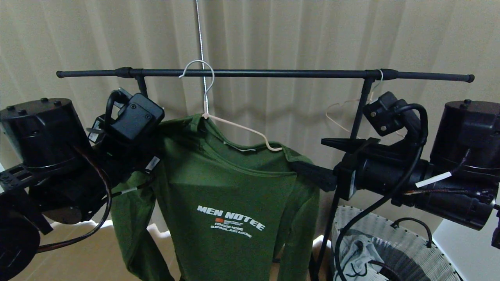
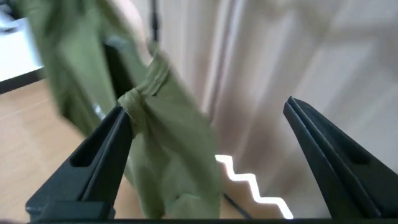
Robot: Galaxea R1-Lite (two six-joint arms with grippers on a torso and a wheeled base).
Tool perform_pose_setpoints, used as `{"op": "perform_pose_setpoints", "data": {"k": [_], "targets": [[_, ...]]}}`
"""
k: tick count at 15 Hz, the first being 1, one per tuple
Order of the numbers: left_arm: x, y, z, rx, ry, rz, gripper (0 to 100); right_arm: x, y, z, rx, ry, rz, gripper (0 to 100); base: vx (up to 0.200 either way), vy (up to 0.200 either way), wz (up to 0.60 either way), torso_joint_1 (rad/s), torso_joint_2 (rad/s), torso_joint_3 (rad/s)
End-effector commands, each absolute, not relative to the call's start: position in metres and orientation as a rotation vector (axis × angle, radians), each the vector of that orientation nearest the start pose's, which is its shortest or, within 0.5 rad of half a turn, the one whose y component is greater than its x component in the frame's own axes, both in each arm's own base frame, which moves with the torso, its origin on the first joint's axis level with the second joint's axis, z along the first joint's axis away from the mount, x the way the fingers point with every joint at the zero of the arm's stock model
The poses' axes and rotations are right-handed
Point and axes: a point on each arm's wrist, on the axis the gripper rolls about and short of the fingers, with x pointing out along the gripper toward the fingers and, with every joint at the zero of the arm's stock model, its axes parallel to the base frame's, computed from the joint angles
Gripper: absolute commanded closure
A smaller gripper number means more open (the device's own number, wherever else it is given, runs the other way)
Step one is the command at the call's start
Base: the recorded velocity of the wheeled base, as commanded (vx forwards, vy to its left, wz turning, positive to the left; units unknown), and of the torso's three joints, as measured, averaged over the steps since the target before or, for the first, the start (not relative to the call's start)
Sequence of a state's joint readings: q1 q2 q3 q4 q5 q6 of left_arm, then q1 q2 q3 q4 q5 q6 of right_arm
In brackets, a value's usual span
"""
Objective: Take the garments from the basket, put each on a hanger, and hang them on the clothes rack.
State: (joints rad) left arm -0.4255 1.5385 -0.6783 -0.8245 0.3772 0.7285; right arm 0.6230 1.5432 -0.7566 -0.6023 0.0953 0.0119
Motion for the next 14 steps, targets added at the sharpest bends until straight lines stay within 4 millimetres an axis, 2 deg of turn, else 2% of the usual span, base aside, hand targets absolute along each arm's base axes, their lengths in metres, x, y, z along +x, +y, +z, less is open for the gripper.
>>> {"op": "perform_pose_setpoints", "data": {"k": [1, 6, 14], "targets": [[0.253, -0.106, 0.215, 0.698, 0.016, -0.032, 100, 0.207, 0.161, 0.212, -0.044, 0.179, 0.764, 0, 0.000, 0.000, 0.00, 0.000, 0.00, 0.000], [0.257, -0.113, 0.214, 0.676, 0.011, -0.050, 100, 0.206, 0.160, 0.212, -0.118, 0.147, 0.801, 0, 0.000, 0.000, 0.00, 0.000, 0.00, 0.000], [0.246, -0.132, 0.213, 0.653, -0.009, -0.129, 100, 0.234, 0.171, 0.235, -0.254, 0.049, 0.765, 0, 0.000, 0.000, 0.00, 0.000, 0.00, 0.000]]}}
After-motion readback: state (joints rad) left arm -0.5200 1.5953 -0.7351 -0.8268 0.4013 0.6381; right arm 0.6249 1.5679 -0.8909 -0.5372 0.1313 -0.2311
